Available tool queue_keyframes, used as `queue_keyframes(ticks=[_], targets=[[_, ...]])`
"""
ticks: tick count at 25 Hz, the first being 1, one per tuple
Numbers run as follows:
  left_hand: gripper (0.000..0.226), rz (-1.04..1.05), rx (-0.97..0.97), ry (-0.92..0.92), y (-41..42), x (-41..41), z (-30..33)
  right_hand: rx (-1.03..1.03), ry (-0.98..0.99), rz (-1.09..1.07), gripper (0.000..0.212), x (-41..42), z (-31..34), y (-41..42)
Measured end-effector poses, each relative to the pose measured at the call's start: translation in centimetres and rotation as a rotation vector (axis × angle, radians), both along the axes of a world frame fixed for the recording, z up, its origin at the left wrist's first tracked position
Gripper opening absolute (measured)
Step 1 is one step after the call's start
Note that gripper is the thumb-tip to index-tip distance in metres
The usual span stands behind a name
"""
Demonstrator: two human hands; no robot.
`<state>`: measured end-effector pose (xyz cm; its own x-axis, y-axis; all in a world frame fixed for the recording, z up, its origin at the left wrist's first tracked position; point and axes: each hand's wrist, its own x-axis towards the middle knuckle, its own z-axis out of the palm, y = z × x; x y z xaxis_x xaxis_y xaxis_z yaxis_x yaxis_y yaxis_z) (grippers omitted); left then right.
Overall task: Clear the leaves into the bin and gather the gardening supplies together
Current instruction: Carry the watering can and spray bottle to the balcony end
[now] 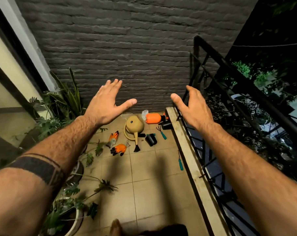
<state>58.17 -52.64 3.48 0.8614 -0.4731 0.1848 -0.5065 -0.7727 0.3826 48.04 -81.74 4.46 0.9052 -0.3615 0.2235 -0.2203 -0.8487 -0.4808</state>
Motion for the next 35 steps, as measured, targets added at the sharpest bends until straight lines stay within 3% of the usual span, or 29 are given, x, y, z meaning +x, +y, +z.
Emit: queue_keyframes(ticks=[11,16,28,35], targets=[[0.107,0.196,-0.080,0.044,-9.8,4.7,-1.8,0.005,0.064,0.138,0.093,11.1,-1.3,-12.4],[0.109,0.251,-0.076,0.082,-11.9,7.9,-3.3,0.000,0.125,0.189,0.090,16.9,-2.6,-14.1],[0.114,0.145,-0.014,0.242,-10.7,27.7,-8.4,-0.021,0.228,0.120,0.086,31.6,-6.5,-11.3],[0.111,0.186,-0.008,0.284,-15.3,33.5,-12.0,-0.005,0.305,0.105,0.083,39.7,-10.1,-16.4]])
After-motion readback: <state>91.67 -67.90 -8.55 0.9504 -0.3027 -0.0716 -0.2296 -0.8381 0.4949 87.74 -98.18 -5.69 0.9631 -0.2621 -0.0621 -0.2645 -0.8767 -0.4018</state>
